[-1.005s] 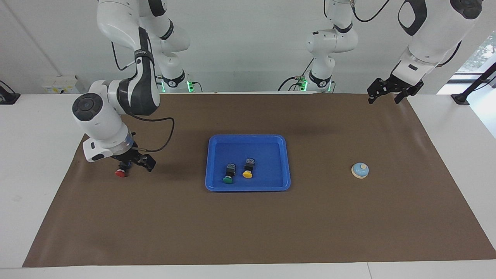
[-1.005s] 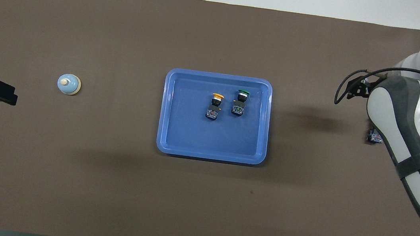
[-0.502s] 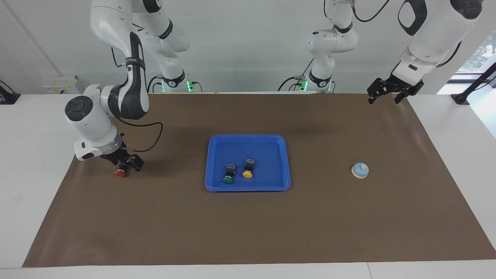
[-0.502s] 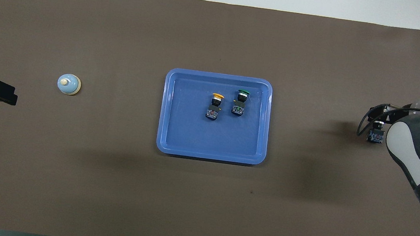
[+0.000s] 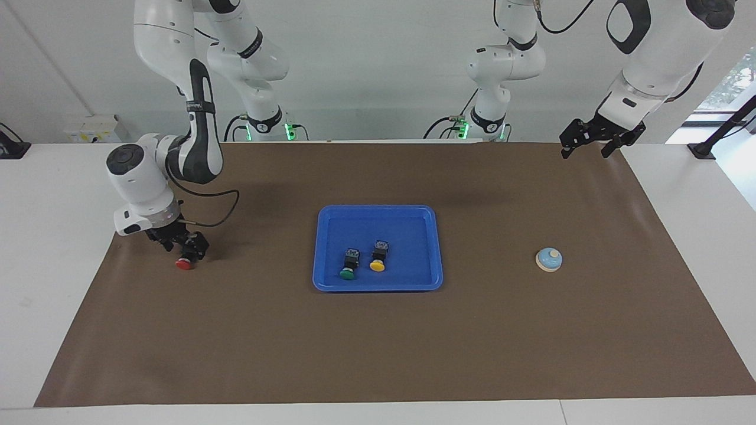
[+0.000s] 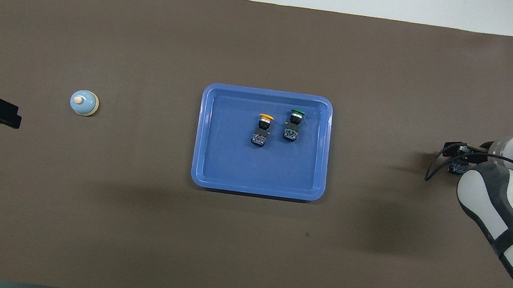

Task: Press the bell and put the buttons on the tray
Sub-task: 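Reach the right gripper to the red-capped button and grasp it, then carry the red button over the tray with the right gripper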

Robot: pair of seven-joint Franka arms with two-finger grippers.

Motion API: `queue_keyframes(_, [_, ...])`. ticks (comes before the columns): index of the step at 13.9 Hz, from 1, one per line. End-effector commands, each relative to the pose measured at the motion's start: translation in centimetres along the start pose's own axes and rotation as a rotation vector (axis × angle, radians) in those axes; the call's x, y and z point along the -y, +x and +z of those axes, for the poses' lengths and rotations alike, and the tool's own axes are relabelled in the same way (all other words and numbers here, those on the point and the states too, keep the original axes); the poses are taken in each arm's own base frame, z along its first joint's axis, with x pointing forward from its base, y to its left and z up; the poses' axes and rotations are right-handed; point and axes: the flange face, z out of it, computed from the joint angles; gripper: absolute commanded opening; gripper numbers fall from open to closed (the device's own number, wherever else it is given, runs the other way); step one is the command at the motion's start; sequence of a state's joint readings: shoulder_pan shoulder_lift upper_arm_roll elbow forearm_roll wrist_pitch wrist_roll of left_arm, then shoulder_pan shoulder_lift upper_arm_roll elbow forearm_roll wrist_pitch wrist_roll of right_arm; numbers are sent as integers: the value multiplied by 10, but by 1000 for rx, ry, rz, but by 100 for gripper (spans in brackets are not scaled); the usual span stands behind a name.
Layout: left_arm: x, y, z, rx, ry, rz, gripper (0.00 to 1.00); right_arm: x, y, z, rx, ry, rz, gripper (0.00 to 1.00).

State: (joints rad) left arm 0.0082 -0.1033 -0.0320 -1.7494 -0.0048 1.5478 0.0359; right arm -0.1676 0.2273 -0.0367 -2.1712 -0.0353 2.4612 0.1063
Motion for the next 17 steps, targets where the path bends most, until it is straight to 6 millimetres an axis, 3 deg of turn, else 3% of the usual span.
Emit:
queue_keyframes(1, [2, -2, -4, -2, -2, 2, 100, -2, -11, -1, -10, -2, -18, 100])
queue_keyframes(2, [2, -2, -4, -2, -2, 2, 100, -2, -11, -1, -10, -1, -17, 95])
queue_keyframes(3, [2, -2, -5, -3, -2, 2, 100, -2, -12, 0, -7, -1, -17, 79])
queue_keyframes(5, [2, -2, -4, -2, -2, 2, 100, -2, -12, 0, -7, -2, -23, 29])
queue_keyframes(6, [2, -2, -4, -2, -2, 2, 100, -2, -12, 0, -7, -1, -22, 11])
queue_keyframes(7, [2, -2, -4, -2, -2, 2, 100, -1, -13, 0, -5, -2, -22, 1])
queue_keyframes(10, [2, -2, -5, -3, -2, 2, 100, 3, -13, 0, -2, -1, -29, 0])
queue_keyframes(13, [1, -2, -5, -3, -1, 3, 100, 17, -3, -14, -22, 4, -42, 0])
queue_keyframes(15, [2, -2, -4, -2, -2, 2, 100, 48, 7, -32, -21, 18, -73, 0])
queue_keyframes(17, [2, -2, -5, -3, -2, 2, 100, 94, 14, -56, -6, 22, -50, 0])
